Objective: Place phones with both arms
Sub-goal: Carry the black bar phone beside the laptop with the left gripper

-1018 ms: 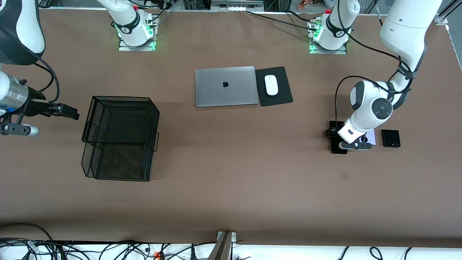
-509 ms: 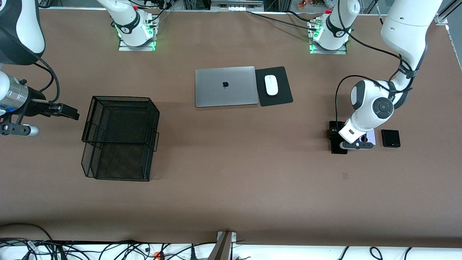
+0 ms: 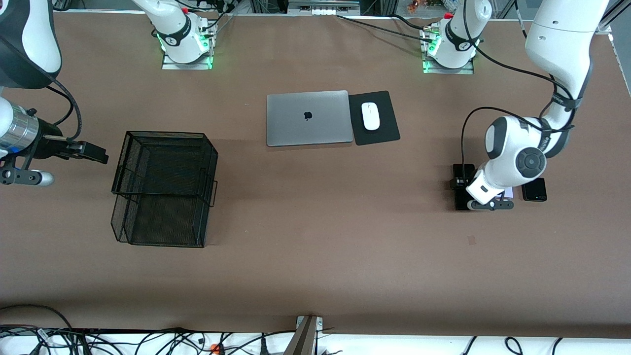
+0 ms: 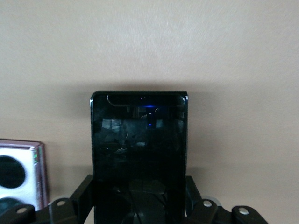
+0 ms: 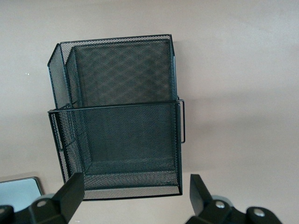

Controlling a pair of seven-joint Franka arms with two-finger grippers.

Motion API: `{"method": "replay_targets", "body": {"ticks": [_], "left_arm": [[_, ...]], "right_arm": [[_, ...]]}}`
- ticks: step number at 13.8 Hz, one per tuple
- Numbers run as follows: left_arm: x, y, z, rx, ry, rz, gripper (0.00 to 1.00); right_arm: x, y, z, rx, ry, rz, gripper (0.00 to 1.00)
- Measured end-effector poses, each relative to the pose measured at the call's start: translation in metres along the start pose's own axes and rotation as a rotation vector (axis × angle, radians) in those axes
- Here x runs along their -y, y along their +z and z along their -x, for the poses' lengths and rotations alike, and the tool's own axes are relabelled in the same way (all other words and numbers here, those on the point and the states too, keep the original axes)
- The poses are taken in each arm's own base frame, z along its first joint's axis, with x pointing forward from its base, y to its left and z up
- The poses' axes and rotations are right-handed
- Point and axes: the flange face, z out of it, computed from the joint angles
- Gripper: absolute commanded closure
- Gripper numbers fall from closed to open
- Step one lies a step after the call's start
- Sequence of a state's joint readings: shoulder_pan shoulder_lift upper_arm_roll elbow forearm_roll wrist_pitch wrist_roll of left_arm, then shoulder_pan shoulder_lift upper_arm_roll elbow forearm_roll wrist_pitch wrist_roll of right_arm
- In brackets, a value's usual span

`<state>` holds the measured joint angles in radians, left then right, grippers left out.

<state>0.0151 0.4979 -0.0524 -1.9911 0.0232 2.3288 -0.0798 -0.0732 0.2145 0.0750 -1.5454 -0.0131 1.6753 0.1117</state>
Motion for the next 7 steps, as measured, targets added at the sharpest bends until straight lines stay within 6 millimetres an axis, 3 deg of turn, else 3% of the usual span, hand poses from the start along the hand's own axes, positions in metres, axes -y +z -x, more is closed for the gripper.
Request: {"method": "replay_targets", "body": {"ticks": [2,3,5,7], "left_arm": [[-0.015,-0.022,-0.011,0.005,0.001,-0.003,1.0],[-0.032,-0.03,-0.014,-0.004,0.0,-0.006,1.0],[-0.086,-0.037,-0.012,-0.021,-0.022,-0.013,1.0],[-0.155,-0.037,-0.003,-0.037,-0.057,-0.02,1.0]], "right_arm": [[0.0,0.0,0.0,0.0,0.0,0.0,0.0],[0.0,0.0,0.0,0.0,0.0,0.0,0.0],[0.0,0.0,0.0,0.0,0.0,0.0,0.0],[0.0,0.0,0.0,0.0,0.001,0.0,0.0]]}}
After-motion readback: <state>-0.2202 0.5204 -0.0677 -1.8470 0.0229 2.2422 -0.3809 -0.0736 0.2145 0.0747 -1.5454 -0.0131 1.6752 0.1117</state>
